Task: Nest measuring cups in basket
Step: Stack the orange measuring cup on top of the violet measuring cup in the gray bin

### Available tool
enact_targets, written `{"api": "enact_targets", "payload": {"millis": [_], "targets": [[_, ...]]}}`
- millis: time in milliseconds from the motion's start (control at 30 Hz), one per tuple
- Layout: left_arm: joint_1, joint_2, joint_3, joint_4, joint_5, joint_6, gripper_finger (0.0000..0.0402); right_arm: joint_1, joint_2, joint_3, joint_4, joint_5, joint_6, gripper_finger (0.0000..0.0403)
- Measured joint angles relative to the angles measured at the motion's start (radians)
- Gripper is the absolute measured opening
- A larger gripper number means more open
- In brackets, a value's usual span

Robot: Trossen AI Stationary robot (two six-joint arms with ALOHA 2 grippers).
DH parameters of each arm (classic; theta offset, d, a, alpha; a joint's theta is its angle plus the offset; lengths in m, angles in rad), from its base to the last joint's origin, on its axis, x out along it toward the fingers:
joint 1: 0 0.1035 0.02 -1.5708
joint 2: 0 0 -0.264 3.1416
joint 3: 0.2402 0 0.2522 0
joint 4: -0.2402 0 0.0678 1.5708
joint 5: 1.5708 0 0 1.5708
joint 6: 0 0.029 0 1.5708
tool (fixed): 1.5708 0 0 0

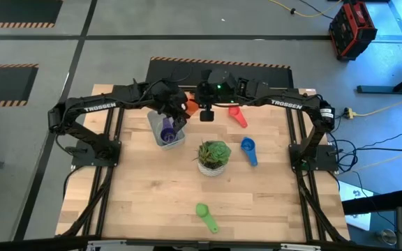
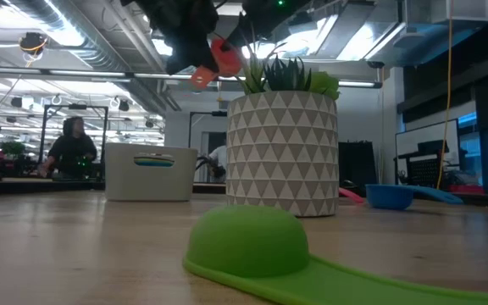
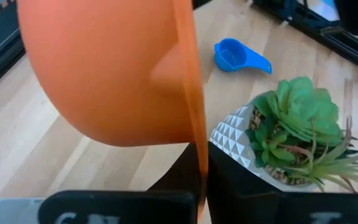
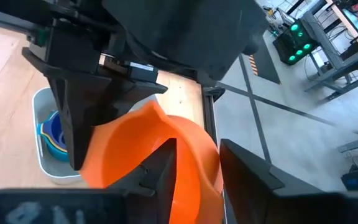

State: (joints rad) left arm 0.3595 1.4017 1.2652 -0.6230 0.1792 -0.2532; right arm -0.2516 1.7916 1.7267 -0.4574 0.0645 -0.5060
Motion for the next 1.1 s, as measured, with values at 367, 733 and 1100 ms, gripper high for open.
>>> {"api": "enact_targets", "payload": {"millis": [367, 733, 1100], "targets": [[0.000, 0.000, 0.000, 0.007, -0.008, -0.007, 0.0005, -0.001, 0.000, 0.000, 0.004, 0.011, -0.005, 0.0061], [0.000, 0.000, 0.000, 0.012, -0.026, -0.001, 0.0024, 0.000, 0.000, 0.000, -0.004, 0.066, -0.002, 0.0040], [0.000, 0.000, 0.000, 0.017, -0.180, 0.002, 0.0099, 0.000, 0.000, 0.000, 0.009, 0.173, 0.016, 0.0038]]}}
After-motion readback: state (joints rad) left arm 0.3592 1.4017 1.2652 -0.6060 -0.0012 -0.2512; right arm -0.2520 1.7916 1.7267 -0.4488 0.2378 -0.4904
